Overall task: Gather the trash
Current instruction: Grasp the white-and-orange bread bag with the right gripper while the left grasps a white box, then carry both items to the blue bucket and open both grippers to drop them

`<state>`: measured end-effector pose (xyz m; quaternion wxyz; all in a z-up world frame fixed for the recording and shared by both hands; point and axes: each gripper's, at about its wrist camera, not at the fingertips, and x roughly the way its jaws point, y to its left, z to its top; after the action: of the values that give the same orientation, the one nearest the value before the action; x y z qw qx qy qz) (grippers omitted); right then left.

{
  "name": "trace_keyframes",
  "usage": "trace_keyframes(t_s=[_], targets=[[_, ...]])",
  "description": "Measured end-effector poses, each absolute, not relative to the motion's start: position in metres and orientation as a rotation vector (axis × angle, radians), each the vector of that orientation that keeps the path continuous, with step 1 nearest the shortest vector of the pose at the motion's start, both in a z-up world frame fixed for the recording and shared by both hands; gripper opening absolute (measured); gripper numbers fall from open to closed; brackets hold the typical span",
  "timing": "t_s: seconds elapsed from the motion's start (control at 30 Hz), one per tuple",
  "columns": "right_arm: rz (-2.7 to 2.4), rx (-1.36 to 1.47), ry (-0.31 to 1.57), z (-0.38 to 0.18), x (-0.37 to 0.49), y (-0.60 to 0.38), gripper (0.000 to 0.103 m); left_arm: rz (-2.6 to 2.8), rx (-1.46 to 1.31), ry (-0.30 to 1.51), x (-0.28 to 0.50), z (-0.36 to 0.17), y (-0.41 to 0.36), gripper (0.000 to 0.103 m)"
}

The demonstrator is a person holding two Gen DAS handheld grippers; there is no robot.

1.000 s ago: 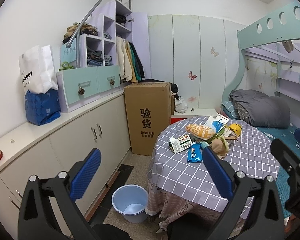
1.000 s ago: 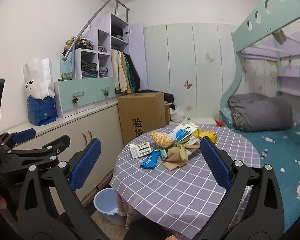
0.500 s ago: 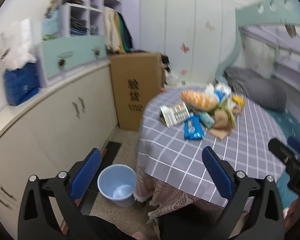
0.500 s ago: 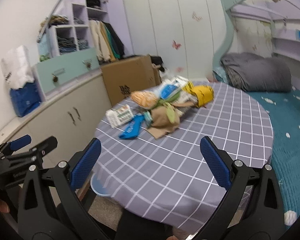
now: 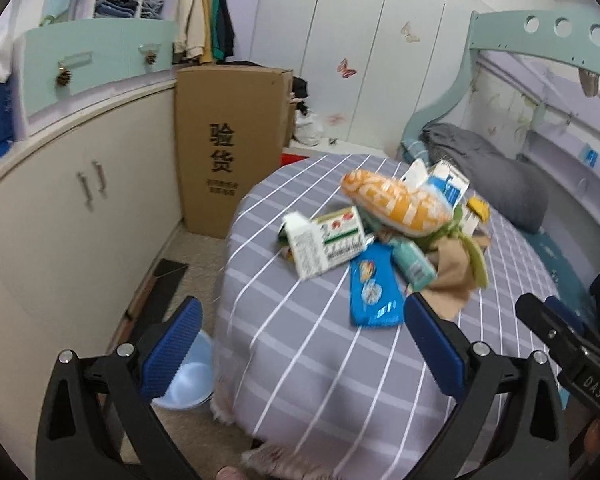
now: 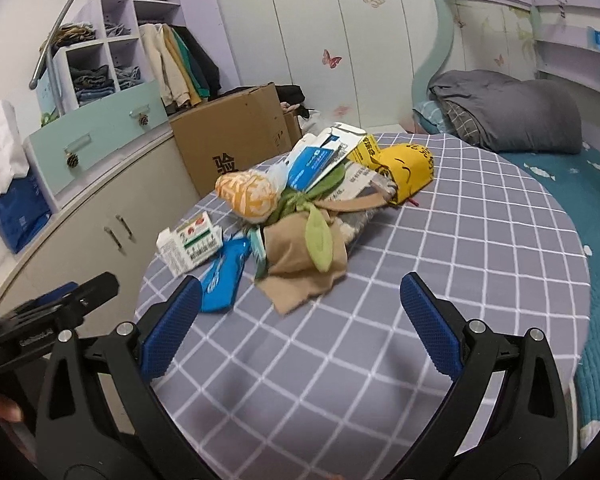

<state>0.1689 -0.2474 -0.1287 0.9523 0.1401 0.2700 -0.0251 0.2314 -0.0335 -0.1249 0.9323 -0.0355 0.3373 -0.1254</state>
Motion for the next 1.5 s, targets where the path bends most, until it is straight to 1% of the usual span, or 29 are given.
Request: trace_keyframes(t_s=[0.1, 0.13, 0.33, 0.47, 0.5, 0.57, 0.6, 0.63, 0.67, 0.7, 0.73, 0.77, 0.8, 0.87, 1.07, 1.13, 1.23, 1.27, 1.3, 1.37, 1.5], targets=[[-0.051, 0.288, 0.551, -0.13, 0.185, -0.249, 0.097, -0.298, -0.079, 0.698, 0.257, -0.135, -0.04, 0.09], [-0.051, 0.29, 0.554, -0.13, 0.192, -0.25, 0.097, -0.31, -0.084, 0.709, 0.263, -0.138, -0.04, 0.085], [-0.051, 0.283, 0.578, -0.135, 0.223, -0.251, 0.097, -0.37, -0.145, 0.76, 0.308, -0.16, -0.046, 0.084], [-0.057, 0.263, 0.595, -0.138, 0.241, -0.252, 0.097, -0.397, -0.163, 0.787, 0.327, -0.167, -0.051, 0.074], [-0.059, 0.257, 0.598, -0.138, 0.244, -0.252, 0.097, -0.408, -0.161, 0.787, 0.331, -0.167, -0.053, 0.073], [-0.059, 0.241, 0.601, -0.137, 0.249, -0.251, 0.097, -0.437, -0.156, 0.79, 0.34, -0.168, -0.058, 0.065], [-0.064, 0.228, 0.603, -0.136, 0.253, -0.251, 0.097, -0.45, -0.155, 0.789, 0.342, -0.168, -0.059, 0.063], [-0.069, 0.213, 0.602, -0.135, 0.255, -0.25, 0.097, -0.463, -0.151, 0.789, 0.345, -0.167, -0.063, 0.057], [-0.071, 0.202, 0.601, -0.134, 0.257, -0.25, 0.097, -0.469, -0.151, 0.792, 0.344, -0.168, -0.063, 0.046], [-0.074, 0.184, 0.602, -0.132, 0.26, -0.25, 0.097, -0.481, -0.156, 0.802, 0.348, -0.169, -0.065, 0.039], [-0.076, 0.171, 0.603, -0.13, 0.262, -0.249, 0.097, -0.493, -0.167, 0.813, 0.35, -0.17, -0.065, 0.022], [-0.077, 0.158, 0.603, -0.128, 0.264, -0.248, 0.097, -0.51, -0.192, 0.824, 0.35, -0.171, -0.063, 0.007], [-0.076, 0.135, 0.604, -0.125, 0.267, -0.247, 0.097, -0.526, -0.234, 0.83, 0.351, -0.171, -0.06, 0.002], [-0.078, 0.08, 0.601, -0.119, 0.273, -0.242, 0.097, -0.539, -0.27, 0.817, 0.349, -0.17, -0.055, 0.002], [-0.034, -0.097, 0.611, -0.109, 0.297, -0.214, 0.097, -0.47, -0.285, 0.699, 0.332, -0.143, -0.036, 0.002], [-0.017, -0.174, 0.633, -0.113, 0.308, -0.198, 0.097, -0.414, -0.261, 0.661, 0.325, -0.135, -0.027, 0.002], [-0.015, -0.286, 0.677, -0.124, 0.328, -0.179, 0.097, -0.385, -0.26, 0.65, 0.321, -0.128, -0.015, 0.002], [-0.02, -0.312, 0.699, -0.129, 0.334, -0.175, 0.095, -0.372, -0.255, 0.647, 0.318, -0.126, -0.009, 0.002], [-0.017, -0.338, 0.725, -0.135, 0.341, -0.172, 0.09, -0.362, -0.25, 0.645, 0.316, -0.125, -0.005, 0.002], [-0.035, -0.366, 0.76, -0.142, 0.349, -0.17, 0.049, -0.341, -0.251, 0.646, 0.313, -0.124, 0.005, 0.002], [-0.047, -0.35, 0.748, -0.135, 0.347, -0.172, 0.044, -0.312, -0.276, 0.641, 0.307, -0.125, 0.03, 0.002]])
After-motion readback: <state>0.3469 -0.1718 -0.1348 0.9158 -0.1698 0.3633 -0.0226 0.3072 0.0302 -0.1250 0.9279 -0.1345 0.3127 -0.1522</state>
